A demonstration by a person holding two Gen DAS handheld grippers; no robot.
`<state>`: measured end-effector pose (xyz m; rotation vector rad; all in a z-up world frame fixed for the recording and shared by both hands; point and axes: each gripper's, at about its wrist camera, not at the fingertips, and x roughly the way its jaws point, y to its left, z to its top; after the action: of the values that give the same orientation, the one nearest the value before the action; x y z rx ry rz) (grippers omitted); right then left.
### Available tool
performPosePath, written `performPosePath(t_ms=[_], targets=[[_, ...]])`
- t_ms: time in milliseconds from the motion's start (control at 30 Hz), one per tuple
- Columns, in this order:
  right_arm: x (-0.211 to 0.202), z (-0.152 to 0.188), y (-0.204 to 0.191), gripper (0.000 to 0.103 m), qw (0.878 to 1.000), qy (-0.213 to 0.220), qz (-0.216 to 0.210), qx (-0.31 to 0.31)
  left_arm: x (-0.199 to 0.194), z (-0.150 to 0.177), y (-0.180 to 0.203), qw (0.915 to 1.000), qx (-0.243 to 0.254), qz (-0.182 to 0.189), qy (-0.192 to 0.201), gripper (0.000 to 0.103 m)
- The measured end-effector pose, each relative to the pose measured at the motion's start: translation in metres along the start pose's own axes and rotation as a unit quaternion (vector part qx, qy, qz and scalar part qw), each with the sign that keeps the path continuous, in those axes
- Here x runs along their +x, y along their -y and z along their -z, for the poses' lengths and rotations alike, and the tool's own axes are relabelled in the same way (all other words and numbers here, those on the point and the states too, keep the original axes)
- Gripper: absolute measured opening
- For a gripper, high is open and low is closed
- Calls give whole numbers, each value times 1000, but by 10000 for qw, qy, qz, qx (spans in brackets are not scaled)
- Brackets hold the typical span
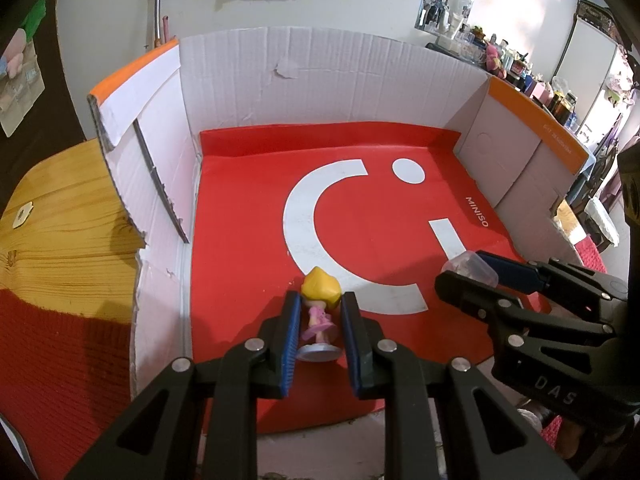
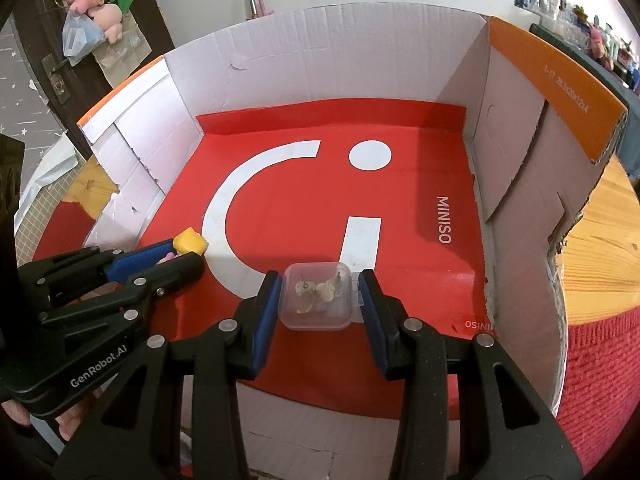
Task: Organize objects
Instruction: 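Open the left gripper on the figurine while the right gripper releases the clear box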
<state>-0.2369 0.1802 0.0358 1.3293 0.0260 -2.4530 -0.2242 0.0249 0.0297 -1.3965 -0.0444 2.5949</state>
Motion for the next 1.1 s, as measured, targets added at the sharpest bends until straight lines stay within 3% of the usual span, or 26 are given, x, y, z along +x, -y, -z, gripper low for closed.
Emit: performPosePath(t_ms=[433,633,833,967,1100], targets=[[-1,-1,-2,40,10000,65,2,-40,-1,-1,-2,10000,-51,58,4,23],[-3,-1,-4,48,9999,94,20,-88,-2,-1,-1,10000,-48,56,18,30],[-7,-1,-3,49,9999,137,12,-62,-5,0,0,10000,-54,39,38,32],[-12,0,-6,57,9997,203,47,-93,-8,1,3,9999,-31,15,102,37],[-17,1,-9,57,9996,252,40,-97,-16,2,6,9998,21,-17,210,39]])
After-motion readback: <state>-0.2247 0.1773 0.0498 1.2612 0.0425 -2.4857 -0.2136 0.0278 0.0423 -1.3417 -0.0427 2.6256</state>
